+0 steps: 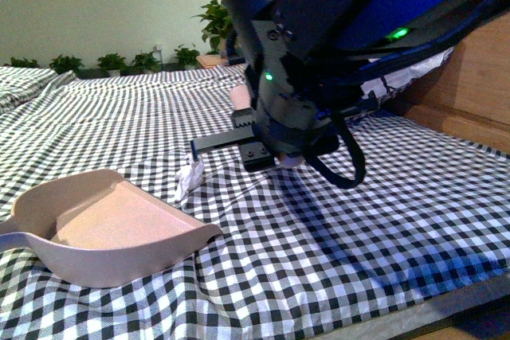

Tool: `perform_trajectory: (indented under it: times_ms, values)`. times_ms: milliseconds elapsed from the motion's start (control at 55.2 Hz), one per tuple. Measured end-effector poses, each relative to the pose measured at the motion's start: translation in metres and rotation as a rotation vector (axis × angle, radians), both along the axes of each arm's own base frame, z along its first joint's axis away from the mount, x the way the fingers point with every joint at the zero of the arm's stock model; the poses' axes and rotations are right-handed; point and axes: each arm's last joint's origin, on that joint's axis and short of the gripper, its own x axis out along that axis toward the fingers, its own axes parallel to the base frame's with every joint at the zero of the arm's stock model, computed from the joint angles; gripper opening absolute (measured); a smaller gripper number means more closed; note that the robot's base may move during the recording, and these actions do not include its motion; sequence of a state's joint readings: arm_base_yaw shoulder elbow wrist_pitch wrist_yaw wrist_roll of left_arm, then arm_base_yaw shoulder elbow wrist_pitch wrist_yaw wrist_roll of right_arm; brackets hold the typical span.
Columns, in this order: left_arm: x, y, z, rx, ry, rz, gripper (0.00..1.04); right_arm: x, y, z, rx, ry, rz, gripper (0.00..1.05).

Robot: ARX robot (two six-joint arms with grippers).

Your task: Clean up trash

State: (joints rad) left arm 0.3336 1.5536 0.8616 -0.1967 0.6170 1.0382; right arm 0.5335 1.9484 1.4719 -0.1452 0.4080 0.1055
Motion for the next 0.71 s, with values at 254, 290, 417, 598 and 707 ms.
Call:
perform_trajectory:
  times_ms: [254, 290, 417, 598, 707]
  values:
    - [0.000, 0.000, 0.000, 0.000, 0.000, 0.000, 0.28, 0.006, -0.017, -0.009, 0.029, 0.021, 0.036, 0.22]
    - [0.000, 0.000, 0.000, 0.000, 0.000, 0.000, 0.28, 0.006, -0.017, -0.009, 0.034, 0.021, 0.043, 0.22]
    - [0.000, 0.000, 0.000, 0.000, 0.000, 0.000, 0.28, 0.007, -0.013, -0.010, 0.045, 0.017, 0.071, 0.22]
    - [0.000, 0.000, 0.000, 0.000, 0.000, 0.000, 0.28, 0.016, -0.004, -0.026, 0.035, 0.041, 0.089, 0.22]
    - [0.000, 0.000, 0.000, 0.000, 0.000, 0.000, 0.28, 0.022, 0.001, -0.038, 0.021, 0.059, 0.099, 0.22]
